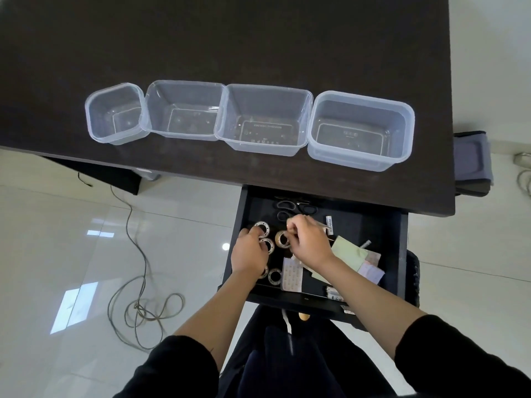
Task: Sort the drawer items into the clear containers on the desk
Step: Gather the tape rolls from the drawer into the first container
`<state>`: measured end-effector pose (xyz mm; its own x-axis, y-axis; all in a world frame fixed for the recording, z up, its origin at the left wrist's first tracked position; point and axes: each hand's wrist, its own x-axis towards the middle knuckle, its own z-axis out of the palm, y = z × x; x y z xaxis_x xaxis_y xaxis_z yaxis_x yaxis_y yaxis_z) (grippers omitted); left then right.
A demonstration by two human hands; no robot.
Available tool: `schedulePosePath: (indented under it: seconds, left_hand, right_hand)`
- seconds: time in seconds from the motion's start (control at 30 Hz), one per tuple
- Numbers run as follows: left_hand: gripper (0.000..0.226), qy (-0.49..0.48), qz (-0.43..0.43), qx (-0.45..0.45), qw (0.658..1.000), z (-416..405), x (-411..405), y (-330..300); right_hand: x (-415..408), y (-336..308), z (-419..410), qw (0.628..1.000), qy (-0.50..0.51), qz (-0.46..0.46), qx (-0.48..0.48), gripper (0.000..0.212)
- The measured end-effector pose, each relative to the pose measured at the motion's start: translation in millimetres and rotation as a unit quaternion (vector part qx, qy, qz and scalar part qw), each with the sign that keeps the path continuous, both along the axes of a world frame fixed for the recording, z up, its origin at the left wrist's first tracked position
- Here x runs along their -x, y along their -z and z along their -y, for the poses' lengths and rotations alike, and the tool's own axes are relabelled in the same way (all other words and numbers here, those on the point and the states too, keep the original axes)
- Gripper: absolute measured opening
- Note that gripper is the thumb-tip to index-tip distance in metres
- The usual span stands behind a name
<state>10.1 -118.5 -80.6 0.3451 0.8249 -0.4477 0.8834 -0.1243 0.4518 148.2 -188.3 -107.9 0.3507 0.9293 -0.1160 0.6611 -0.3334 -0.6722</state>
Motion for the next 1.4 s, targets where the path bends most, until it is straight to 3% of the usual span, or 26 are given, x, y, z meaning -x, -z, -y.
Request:
schedulePosePath:
  seconds: [0.13, 0.43, 0.77, 0.87, 1.07, 1.4]
  left_hand:
    - [0.03, -0.007, 0.03, -0.025, 0.999, -6, 4, -19]
    - [0.026, 0.012, 0.066, -0.072, 0.995, -43, 30, -55]
    - [0.025, 0.008, 0.153, -0.125, 0.98, -164, 141, -103]
    - [0.027, 0.014, 0.139, -0.153, 0.978, -207, 175, -119]
    - [0.027, 0.024, 0.13, -0.177, 0.975, -281, 203, -141]
    - [0.027, 0.06, 0.082, -0.148, 0.984, -371, 169, -124]
  right_hand:
    - [5, -19, 2, 0.998, 0.023, 0.027, -0.047, 0.028]
    - [30, -70, -28, 0.99, 0.063, 0.054, -0.118, 0.023]
    - [137, -123, -155, 0.983, 0.03, 0.039, -0.176, 0.018]
    - [162, -133, -197, 0.982, 0.02, 0.047, -0.183, 0.02]
    - [180, -157, -269, 0.982, -0.005, 0.088, -0.167, 0.021]
    - [162, -165, -372, 0.985, -0.041, 0.149, -0.081, 0.031]
